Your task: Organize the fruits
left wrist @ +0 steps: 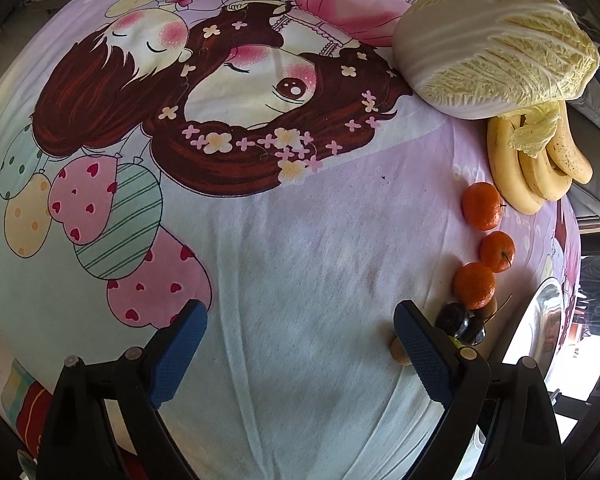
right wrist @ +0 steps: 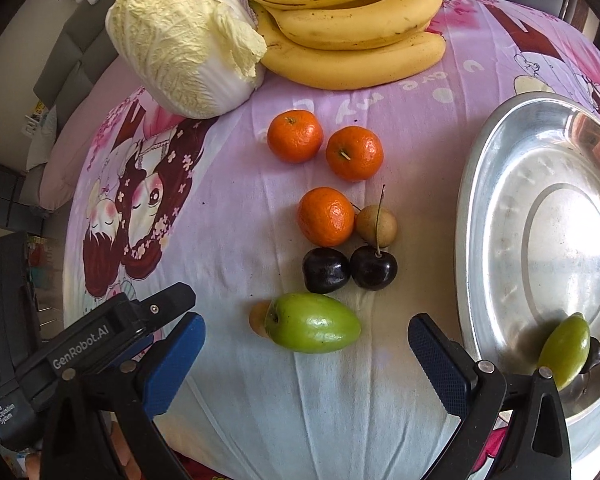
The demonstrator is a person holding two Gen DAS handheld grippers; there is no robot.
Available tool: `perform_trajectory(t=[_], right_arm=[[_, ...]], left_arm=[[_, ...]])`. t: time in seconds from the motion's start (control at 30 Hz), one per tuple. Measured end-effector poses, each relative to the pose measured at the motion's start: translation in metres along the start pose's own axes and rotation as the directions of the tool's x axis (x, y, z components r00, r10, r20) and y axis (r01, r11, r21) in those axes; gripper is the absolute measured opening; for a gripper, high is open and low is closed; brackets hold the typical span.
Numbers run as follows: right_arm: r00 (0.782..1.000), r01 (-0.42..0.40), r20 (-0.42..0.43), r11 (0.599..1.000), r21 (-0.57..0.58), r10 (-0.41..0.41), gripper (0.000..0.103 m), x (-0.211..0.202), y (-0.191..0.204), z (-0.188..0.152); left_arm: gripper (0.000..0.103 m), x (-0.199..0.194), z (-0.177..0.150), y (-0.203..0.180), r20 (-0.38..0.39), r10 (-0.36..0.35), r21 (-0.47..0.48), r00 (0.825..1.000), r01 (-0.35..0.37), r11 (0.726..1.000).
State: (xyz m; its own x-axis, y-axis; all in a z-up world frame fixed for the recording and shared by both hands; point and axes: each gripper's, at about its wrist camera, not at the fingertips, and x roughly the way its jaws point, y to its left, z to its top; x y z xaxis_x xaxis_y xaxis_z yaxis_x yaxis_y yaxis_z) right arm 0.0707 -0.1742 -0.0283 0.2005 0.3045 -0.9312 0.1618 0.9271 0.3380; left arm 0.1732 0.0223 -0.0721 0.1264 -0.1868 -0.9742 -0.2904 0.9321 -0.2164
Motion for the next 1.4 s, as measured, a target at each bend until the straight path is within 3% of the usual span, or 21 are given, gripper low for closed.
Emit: perform_trajectory(t=[0.17, 0.37, 0.57, 0.93, 1.27, 1.4], right_arm=[[1.000, -0.004, -0.018, 1.000, 0.003, 0.004, 0.103, 0.002, -0.005, -0.001], [0.999, -0.033, -0.034, 0.999, 0.002, 0.033, 0.103, 0.005, -0.009, -0.003], [1.000, 0.003, -0.031, 0.999, -0.036, -0.004, 0.101, 0.010, -0.006, -0.007], [0.999, -0.037, -0.030, 0.999, -0.020, 0.036, 0.076, 0.015, -0.010, -0.009], [0.995, -0.099, -0.028, 0.995, 0.008, 0.099, 0.074, 0.019, -0.015, -0.007], [0.994, -0.102, -0.032, 0.995, 0.007, 0.102, 0.067, 0.020, -0.015, -0.007]], left_arm=[[0.095, 0.004, -0.002, -0.007, -0.009, 0.028, 0.021, 1.000, -0.027, 0.999], [0.095, 0.011, -0.002, -0.005, -0.063, 0.002, 0.004, 0.998, -0.001, 1.000], [0.095, 0.015, -0.003, -0.004, -0.071, -0.025, 0.001, 0.997, 0.025, 1.000], [0.094, 0.012, -0.003, -0.007, -0.061, -0.064, 0.018, 0.996, 0.065, 0.998], [0.093, 0.013, -0.003, -0.008, -0.064, -0.066, 0.028, 0.996, 0.068, 0.997], [0.093, 0.014, -0.003, -0.008, -0.066, -0.072, 0.024, 0.995, 0.074, 0.997]])
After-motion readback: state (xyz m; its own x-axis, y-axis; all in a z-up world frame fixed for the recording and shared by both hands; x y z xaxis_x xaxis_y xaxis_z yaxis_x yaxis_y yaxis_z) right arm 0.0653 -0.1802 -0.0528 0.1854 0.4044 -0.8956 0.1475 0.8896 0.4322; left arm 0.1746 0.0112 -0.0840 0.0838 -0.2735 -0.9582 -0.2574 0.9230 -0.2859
